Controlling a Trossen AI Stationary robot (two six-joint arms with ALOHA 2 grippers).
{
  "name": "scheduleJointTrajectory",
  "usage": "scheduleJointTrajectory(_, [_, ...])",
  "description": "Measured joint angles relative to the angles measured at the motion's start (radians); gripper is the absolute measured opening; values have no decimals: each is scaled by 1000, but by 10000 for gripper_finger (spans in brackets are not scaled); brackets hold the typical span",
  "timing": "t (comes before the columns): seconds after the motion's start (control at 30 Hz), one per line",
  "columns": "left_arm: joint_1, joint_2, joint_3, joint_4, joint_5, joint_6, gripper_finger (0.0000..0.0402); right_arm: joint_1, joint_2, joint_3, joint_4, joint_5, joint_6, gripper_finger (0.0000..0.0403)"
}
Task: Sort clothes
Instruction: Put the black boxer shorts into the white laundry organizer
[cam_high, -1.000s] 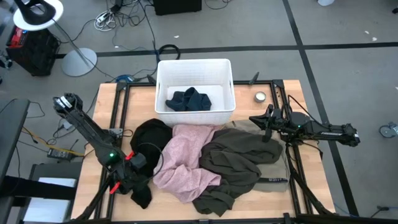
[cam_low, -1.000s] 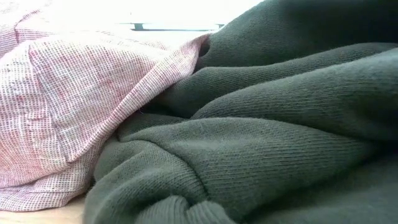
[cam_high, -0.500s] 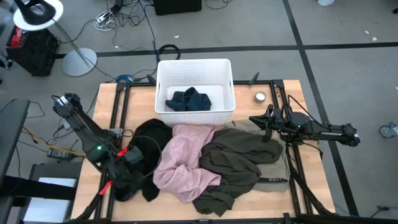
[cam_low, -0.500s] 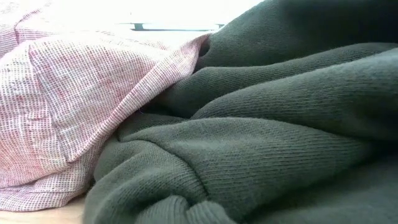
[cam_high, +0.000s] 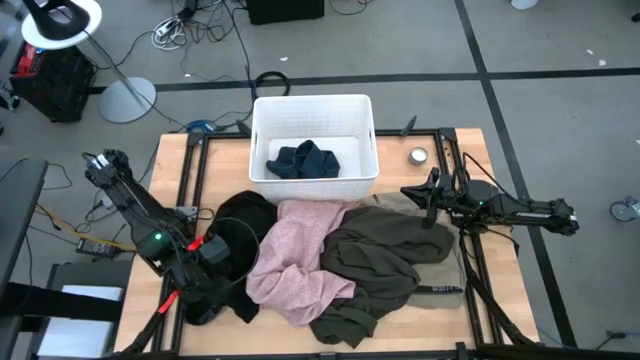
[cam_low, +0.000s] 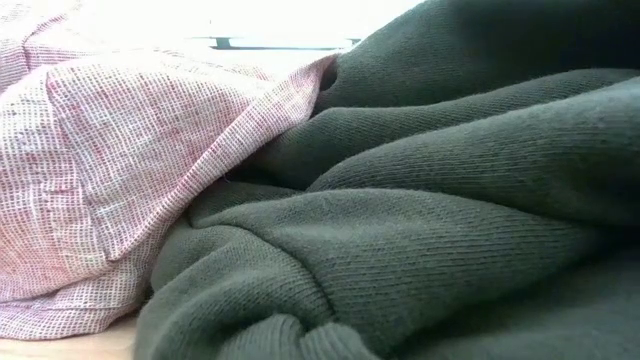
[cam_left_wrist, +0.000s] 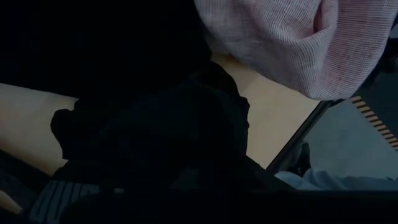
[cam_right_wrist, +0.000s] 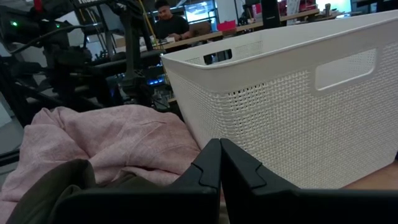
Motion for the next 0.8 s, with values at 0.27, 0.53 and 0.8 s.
scheduleJointTrajectory(0.27, [1,0,0,25,1,0,2,0,0,0,0,0,0,7])
scheduleJointTrajectory(0.53, [1,0,0,28,23,-2,2,0,0,0,0,0,0,7])
scheduleJointTrajectory(0.8, [3,0,116,-67,-30,6,2,0,0,0,0,0,0,7])
